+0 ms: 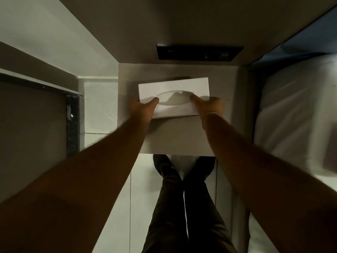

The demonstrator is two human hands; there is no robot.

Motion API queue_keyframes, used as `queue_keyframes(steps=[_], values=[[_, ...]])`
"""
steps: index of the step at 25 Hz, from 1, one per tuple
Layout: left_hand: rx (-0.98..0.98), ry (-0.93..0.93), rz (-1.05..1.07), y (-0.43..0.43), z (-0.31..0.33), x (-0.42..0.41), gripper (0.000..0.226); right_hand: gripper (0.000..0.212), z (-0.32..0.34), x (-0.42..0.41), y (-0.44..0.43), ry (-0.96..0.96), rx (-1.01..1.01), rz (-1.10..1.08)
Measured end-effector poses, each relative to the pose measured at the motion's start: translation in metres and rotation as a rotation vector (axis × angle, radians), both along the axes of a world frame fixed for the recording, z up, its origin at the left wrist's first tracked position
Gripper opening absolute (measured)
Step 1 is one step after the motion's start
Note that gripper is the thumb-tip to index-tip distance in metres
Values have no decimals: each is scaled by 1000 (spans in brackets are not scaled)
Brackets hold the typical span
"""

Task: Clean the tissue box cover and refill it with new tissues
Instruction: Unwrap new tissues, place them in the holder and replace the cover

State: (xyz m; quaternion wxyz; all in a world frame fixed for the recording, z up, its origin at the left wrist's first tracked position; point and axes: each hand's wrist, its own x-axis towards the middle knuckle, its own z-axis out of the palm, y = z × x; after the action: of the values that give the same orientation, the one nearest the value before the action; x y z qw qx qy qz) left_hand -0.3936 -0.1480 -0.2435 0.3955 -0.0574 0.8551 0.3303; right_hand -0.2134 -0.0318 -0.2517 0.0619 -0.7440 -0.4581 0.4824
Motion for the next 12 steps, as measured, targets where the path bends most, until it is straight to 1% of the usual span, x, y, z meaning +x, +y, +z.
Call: queue_keyframes(steps=[3,12], values=[[-13,-1,-14,2,-4,-1,73,63,-3,1,2,1,-9,-1],[7,38,-63,12,-9,-3,67,56,-8,9,4,-34,3,5]])
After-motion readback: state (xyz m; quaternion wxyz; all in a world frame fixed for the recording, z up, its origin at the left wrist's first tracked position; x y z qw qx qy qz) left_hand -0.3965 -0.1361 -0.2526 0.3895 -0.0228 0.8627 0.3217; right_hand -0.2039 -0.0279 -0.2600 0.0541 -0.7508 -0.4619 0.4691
